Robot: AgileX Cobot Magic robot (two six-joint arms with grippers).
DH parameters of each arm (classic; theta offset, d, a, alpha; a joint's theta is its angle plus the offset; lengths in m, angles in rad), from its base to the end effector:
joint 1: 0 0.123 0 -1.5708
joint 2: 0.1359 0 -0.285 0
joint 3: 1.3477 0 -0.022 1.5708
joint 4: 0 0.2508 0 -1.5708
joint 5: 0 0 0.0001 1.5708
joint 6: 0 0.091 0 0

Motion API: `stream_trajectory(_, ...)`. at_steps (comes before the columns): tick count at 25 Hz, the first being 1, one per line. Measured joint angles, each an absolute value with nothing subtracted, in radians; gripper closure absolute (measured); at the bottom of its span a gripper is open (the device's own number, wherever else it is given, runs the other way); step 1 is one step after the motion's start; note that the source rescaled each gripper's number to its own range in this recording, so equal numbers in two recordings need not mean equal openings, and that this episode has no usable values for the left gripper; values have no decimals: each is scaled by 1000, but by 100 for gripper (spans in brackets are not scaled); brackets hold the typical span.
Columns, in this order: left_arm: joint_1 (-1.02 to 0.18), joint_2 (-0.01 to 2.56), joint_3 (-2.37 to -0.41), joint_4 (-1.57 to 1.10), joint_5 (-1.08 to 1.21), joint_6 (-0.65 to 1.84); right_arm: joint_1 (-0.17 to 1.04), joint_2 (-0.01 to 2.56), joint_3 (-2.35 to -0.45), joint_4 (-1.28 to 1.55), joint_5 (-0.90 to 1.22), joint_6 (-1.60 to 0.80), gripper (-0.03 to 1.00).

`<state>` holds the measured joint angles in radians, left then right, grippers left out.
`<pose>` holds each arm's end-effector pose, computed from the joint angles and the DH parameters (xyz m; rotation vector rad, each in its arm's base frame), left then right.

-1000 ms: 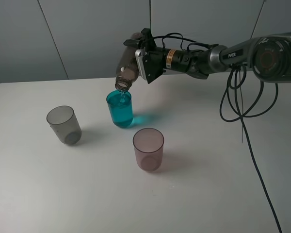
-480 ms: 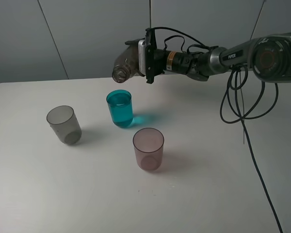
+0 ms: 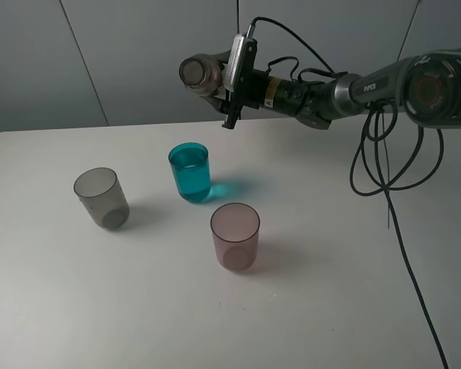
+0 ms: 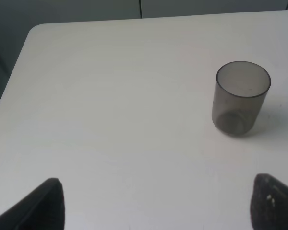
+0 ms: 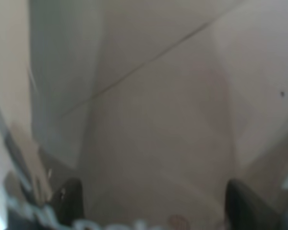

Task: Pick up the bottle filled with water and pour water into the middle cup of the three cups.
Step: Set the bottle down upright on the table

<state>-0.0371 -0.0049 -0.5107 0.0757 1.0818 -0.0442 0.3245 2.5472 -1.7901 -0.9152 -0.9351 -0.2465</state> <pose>-0.0076 0.0064 0.2787 -0.0124 2.0477 0.0399 0.4895 0.2258 0.1120 -1.2802 0.8835 0.0784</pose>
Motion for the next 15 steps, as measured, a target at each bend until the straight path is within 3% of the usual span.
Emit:
stream_trajectory(6, -37, -5, -511, 76, 1082, -44, 327, 2462, -1745, -810, -913, 32, 97)
stream_trajectory(15, -37, -5, -511, 76, 1082, -44, 323, 2268, -1495, -590, -734, 147, 97)
